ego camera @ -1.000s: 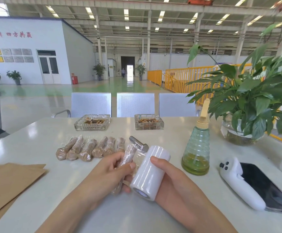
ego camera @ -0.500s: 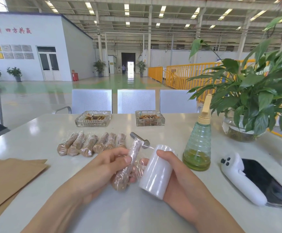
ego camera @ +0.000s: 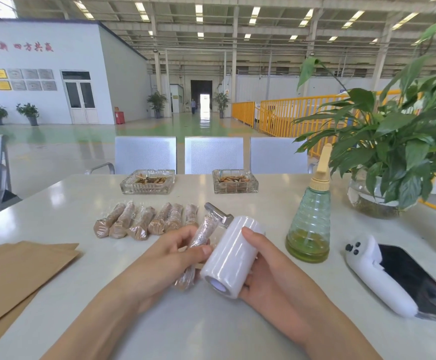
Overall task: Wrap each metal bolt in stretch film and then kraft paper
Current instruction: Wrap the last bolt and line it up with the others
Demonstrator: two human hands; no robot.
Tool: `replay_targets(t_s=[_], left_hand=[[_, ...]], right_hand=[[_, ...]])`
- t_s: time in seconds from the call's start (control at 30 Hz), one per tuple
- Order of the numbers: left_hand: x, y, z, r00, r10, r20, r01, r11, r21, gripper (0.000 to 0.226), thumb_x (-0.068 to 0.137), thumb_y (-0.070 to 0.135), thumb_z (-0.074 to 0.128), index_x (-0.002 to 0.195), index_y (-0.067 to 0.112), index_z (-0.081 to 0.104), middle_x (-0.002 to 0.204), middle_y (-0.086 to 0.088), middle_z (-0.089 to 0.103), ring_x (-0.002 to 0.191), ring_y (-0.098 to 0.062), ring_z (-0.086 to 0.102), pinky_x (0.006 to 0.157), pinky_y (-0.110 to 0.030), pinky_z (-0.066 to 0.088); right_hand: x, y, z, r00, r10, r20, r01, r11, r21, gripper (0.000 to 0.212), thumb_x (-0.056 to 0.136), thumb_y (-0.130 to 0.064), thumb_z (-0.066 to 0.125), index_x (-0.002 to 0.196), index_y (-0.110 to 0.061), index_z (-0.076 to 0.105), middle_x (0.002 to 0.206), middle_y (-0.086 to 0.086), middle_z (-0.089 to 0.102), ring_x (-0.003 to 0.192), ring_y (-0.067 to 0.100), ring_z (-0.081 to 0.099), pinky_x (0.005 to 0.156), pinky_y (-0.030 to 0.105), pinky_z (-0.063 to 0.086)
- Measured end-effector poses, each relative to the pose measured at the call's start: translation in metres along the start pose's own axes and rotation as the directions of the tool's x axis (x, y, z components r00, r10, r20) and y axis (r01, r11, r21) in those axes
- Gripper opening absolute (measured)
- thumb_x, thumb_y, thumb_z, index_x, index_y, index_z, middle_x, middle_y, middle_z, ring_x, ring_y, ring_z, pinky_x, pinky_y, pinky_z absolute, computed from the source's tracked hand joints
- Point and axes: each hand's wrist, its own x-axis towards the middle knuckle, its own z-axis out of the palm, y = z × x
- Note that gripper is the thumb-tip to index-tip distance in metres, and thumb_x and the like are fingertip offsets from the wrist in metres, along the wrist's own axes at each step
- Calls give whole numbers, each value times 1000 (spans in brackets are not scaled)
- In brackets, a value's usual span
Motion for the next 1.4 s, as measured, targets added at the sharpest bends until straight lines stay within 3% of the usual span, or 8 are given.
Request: replay_targets(t_s=[0.13,0.3,0.47,0.6,0.87,1.1,1.27,1.4], left_hand=[[1,2,7,999,22,-32,-21,999,28,15,99,14,63,101,0,58,75,-13,62,63,-21,57,56,-27,44],[9,-3,19,992,-59,-110,63,997,34,39,106,35,49,106,-3,54,68,-9,52,52,-20,47,46,-24,40],[5,2,2,1000,-28,-2,28,998,-51,22,101,21,60,99,0,65,78,-17,65,65,-22,62,55,-24,50],[2,2,1,1000,-3,-16,2,998,-62,27,89,12,76,99,-7,59,80,-13,68,67,-19,65,57,-19,50],[2,1,15,1000,-12,6,12,993,-115,28,99,21,67,124,9,63,120,-28,67,112,-44,66,95,-53,51],[-1,7,21,998,21,57,-16,996,-87,58,84,69,69,111,18,73,111,-18,74,101,-28,73,84,-39,57],[0,9,19,1000,8,-16,-11,987,-163,39,69,58,85,79,22,75,84,-12,69,77,-21,69,63,-28,55],[-2,11,18,999,31,-7,-32,978,-208,66,73,51,85,97,-6,62,84,-19,59,76,-28,59,62,-32,49]], right_hand=[[3,-3,-3,1000,-17,3,16,992,127,55,97,-33,65,143,-4,52,135,30,62,129,44,59,113,61,42],[3,-1,0,998,14,57,-21,992,128,53,98,-29,65,143,-2,55,137,26,62,130,42,59,106,57,49],[0,-2,-3,996,-12,89,4,997,81,50,97,-24,69,140,0,57,133,27,64,120,42,65,89,49,57],[2,-1,0,994,-61,94,68,994,-81,56,93,-29,69,141,-3,57,137,24,63,130,39,60,110,54,46],[1,2,1,987,-140,81,155,963,-218,56,88,-30,75,138,-8,61,133,19,67,128,37,61,113,60,43],[3,5,1,982,-170,83,188,918,-350,50,90,-30,75,136,-17,62,132,9,70,125,27,66,108,49,50],[2,7,4,966,-225,130,259,878,-403,48,93,-30,76,137,-19,60,134,9,69,126,28,64,110,52,48],[4,10,3,946,-307,102,320,846,-426,50,86,-27,80,132,-17,62,127,11,72,120,30,68,103,47,55]])
